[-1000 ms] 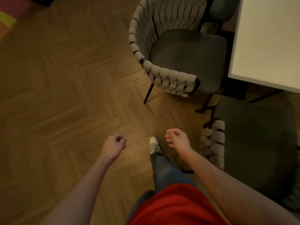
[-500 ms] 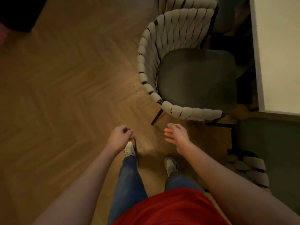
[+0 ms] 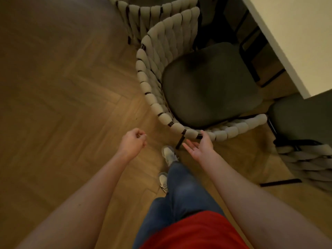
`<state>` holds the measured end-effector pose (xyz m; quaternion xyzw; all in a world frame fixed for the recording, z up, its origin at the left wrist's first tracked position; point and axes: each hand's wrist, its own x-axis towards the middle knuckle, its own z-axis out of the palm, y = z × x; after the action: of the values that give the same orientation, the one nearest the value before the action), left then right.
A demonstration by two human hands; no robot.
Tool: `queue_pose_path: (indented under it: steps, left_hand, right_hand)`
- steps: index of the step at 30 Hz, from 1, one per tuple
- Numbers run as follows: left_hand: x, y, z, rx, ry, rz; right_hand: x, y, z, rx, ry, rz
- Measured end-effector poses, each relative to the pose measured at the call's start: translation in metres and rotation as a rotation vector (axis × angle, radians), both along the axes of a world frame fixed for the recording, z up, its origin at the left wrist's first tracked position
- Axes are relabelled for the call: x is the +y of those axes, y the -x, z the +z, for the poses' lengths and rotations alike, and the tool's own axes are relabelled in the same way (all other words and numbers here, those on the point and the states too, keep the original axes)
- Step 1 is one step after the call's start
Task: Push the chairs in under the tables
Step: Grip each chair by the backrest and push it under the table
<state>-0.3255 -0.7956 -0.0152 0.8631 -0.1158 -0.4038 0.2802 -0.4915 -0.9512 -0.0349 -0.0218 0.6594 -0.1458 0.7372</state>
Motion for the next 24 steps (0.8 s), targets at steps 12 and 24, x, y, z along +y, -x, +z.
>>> queue_pose_path:
  steps: [12,24]
  left_hand:
    - [-0.107,-0.155,-0.016,0.034,-0.081,-0.137]
    - [-0.204,-0.252,-0.028,0.145,-0.146,-0.161]
  right_hand:
    - [-0.004,-0.07,-0.036,0.258,-0.056,-0.461]
    - [0.004,-0.106,-0.04,0.494,-0.025,-0.71]
